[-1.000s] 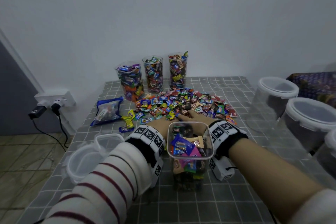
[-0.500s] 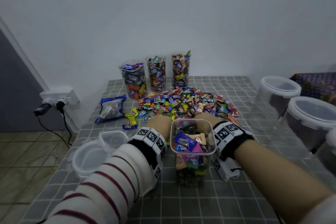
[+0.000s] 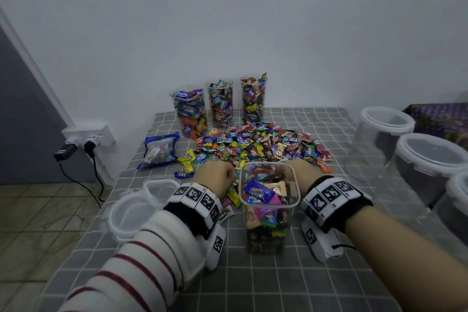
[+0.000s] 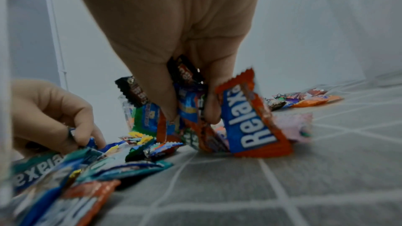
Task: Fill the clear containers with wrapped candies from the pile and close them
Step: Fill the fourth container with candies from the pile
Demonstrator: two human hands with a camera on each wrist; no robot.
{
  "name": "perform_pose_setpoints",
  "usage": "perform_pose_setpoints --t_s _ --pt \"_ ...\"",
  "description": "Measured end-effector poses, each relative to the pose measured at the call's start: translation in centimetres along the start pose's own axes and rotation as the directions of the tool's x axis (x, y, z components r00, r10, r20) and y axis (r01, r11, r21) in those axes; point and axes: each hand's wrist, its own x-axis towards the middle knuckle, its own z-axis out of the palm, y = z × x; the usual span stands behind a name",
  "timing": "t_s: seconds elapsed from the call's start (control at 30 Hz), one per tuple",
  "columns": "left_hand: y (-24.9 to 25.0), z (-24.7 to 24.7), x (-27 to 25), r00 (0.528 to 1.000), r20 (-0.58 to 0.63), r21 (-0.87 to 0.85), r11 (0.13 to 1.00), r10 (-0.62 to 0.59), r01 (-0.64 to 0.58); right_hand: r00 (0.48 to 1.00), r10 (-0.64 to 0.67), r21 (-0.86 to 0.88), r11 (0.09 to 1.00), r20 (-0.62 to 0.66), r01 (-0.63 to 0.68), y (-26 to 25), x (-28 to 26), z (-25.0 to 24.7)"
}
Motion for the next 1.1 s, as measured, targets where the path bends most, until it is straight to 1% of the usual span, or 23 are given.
perform_pose_setpoints --t_s 0.03,0.2,0.27,0.33,0.47,0.6,0.77,0.83,0.93,1.0,1.1 --pt "-0.1 0.0 -0.2 1.0 -0.018 -0.051 0.999 -0.012 0.011 1.0 -0.001 0.007 1.0 -0.02 0.001 0.0 -0.4 -0.1" --pt "-0.1 -0.8 -1.5 0.99 -0.11 -0.261 0.963 -0.094 0.062 0.986 0.09 0.083 0.993 -0.139 -0.079 0.2 -2.0 -0.7" --pt "0.0 -1.4 -2.1 0.986 -0.134 -0.326 0.944 -0.097 0.049 0.978 0.11 0.139 0.987 -0.179 -0.085 0.6 -2.3 -0.7" --pt "0.1 -2.1 -2.7 0.981 -0.163 -0.385 0.922 -0.107 0.037 0.973 0.126 0.194 0.977 -0.192 -0.088 1.0 -2.7 -0.7" --pt "0.7 -3.6 -4.0 0.966 -0.223 -0.482 0.876 -0.133 0.009 0.958 0.156 0.251 0.963 -0.239 -0.094 1.5 -3.8 -1.4" --pt "1.5 -5.0 -5.2 0.958 -0.268 -0.534 0.844 -0.104 -0.058 0.94 0.164 0.322 0.945 -0.298 -0.063 1.4 -4.7 -1.8" --pt "2.1 -6.1 -5.9 0.952 -0.287 -0.646 0.756 -0.111 -0.106 0.921 0.167 0.413 0.911 -0.353 -0.007 1.3 -5.9 -2.9" --pt "2.3 -6.4 -6.1 0.948 -0.296 -0.679 0.723 -0.116 -0.124 0.912 0.169 0.481 0.876 -0.373 0.034 1.2 -6.4 -3.6" --pt "2.6 -6.9 -6.4 0.937 -0.33 -0.704 0.692 -0.117 -0.161 0.884 0.169 0.526 0.845 -0.435 0.097 0.6 -7.3 -4.9" --pt "2.8 -7.1 -6.4 0.935 -0.338 -0.715 0.675 -0.108 -0.181 0.864 0.151 0.545 0.823 -0.481 0.159 -0.2 -7.8 -5.8" --pt "2.8 -7.3 -6.5 0.938 -0.334 -0.731 0.655 -0.098 -0.192 0.863 0.078 0.533 0.813 -0.499 0.235 -1.6 -8.6 -6.9"
